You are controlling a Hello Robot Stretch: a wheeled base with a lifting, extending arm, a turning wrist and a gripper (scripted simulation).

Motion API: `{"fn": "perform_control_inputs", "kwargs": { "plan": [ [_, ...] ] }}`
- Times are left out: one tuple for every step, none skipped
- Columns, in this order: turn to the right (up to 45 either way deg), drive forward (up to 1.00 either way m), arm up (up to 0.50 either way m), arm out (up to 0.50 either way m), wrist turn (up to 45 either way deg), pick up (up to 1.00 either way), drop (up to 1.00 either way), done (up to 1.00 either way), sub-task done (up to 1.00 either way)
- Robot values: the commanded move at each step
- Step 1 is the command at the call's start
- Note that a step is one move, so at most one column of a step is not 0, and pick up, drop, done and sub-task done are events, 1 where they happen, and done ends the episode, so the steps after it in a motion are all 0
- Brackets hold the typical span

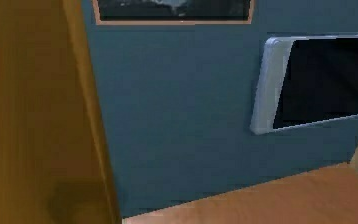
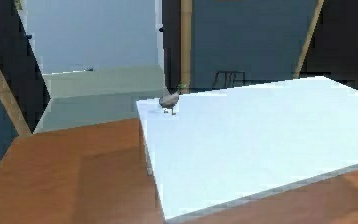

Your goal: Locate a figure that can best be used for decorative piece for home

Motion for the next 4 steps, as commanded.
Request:
{"fn": "perform_control_inputs", "kwargs": {
  "plan": [
    [0.0, 0.15, 0.00, 0.00, 0.0, 0.00, 0.00, 0.00, 0.00],
    [45.0, 0.00, 0.00, 0.00, 0.0, 0.00, 0.00, 0.00, 0.00],
    [21.0, 0.00, 0.00, 0.00, 0.0, 0.00, 0.00, 0.00, 0.00],
    [0.0, 1.00, 0.00, 0.00, 0.0, 0.00, 0.00, 0.00, 0.00]
  ]
}}
